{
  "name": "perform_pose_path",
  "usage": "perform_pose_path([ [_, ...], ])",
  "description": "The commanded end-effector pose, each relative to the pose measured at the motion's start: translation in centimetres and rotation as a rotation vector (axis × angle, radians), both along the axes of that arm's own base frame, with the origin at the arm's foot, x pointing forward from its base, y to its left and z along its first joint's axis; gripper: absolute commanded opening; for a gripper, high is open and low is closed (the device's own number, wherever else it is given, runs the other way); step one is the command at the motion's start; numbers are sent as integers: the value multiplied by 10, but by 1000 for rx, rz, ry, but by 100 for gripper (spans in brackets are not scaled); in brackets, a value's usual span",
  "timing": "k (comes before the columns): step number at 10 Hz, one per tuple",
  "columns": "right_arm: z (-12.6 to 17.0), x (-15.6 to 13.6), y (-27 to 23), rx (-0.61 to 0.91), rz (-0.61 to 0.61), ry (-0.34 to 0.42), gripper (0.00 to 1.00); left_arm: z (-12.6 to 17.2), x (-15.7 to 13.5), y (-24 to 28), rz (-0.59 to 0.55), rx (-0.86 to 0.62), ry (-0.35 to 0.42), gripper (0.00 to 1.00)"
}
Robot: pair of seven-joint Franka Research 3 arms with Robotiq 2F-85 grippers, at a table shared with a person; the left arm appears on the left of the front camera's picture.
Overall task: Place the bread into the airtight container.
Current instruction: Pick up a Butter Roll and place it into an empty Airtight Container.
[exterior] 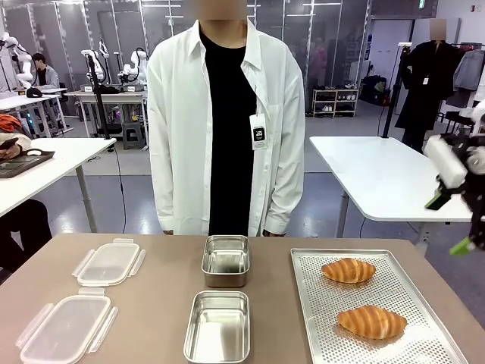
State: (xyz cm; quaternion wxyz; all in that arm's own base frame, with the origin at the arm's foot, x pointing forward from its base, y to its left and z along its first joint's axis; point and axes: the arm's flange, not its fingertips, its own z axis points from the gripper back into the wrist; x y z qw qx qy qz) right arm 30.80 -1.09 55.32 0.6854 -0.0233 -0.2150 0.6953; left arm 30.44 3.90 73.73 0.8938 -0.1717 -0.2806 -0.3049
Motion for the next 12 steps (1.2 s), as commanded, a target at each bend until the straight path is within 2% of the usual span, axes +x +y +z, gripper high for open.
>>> perform_pose_path([
  [1,-41,14,14,-27,-68,20,100,2,0,0,-21,6,-6,100],
  [3,-75,33,27,-65,-105,48,100,2,0,0,-21,6,-6,100],
  [5,-96,50,48,-97,-154,108,100,2,0,0,-21,6,-6,100],
  [6,-112,55,58,-163,-169,113,100,2,0,0,-21,6,-6,100],
  [9,-161,59,66,-196,-182,200,100,2,0,0,-21,6,-6,100],
  [12,-190,61,59,-181,-216,223,100,2,0,0,-21,6,-6,100],
])
